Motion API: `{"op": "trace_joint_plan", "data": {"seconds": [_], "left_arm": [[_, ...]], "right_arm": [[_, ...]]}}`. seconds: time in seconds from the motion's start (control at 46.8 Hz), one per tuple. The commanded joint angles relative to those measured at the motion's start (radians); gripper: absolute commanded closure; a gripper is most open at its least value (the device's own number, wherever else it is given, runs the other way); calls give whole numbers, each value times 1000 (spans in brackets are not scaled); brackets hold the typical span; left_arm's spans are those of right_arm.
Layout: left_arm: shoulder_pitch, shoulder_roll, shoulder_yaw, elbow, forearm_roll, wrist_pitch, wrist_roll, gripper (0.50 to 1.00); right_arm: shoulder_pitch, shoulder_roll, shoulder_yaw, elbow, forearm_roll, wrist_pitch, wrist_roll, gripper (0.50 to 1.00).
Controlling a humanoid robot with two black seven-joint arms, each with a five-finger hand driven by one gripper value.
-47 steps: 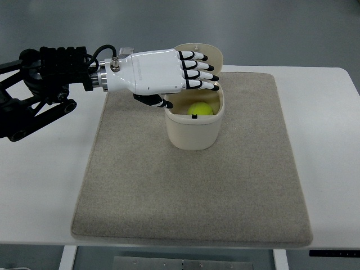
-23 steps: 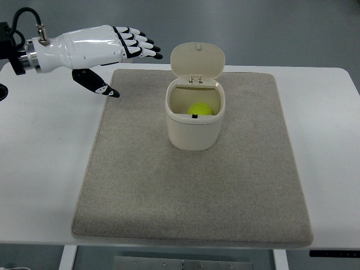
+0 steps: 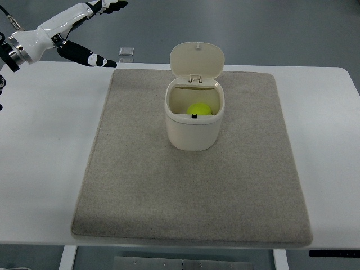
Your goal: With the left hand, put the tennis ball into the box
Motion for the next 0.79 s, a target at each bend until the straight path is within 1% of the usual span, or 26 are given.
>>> {"op": "trace_joint_plan", "data": {"seconds": [0.0, 0.128, 0.256, 0.32, 0.427, 0.577, 0.641, 0.769], "left_arm": [[20, -57, 0, 83, -99, 0, 0, 508], [52, -140, 0, 187, -259, -1, 0, 508], [52, -173, 6, 244, -440, -17, 0, 508], [48, -180, 11, 258, -483, -26, 6, 508], [48, -214, 11, 270, -495, -54, 11, 508], [40, -252, 11, 290, -529, -72, 16, 508], [34, -256, 11, 295, -553, -90, 32, 508], [2, -262, 11, 306, -618, -138, 98, 508]], "right_arm": [[0, 0, 0, 0, -1, 0, 0, 599], [0, 0, 0, 0, 1, 0, 0, 599], [0, 0, 0, 0, -1, 0, 0, 599], [0, 0, 0, 0, -1, 0, 0, 599], [0, 0, 2, 0, 1, 0, 0, 599], [0, 0, 0, 0, 1, 0, 0, 599], [0, 0, 0, 0, 1, 0, 0, 599], [0, 0, 0, 0, 1, 0, 0, 599]]}}
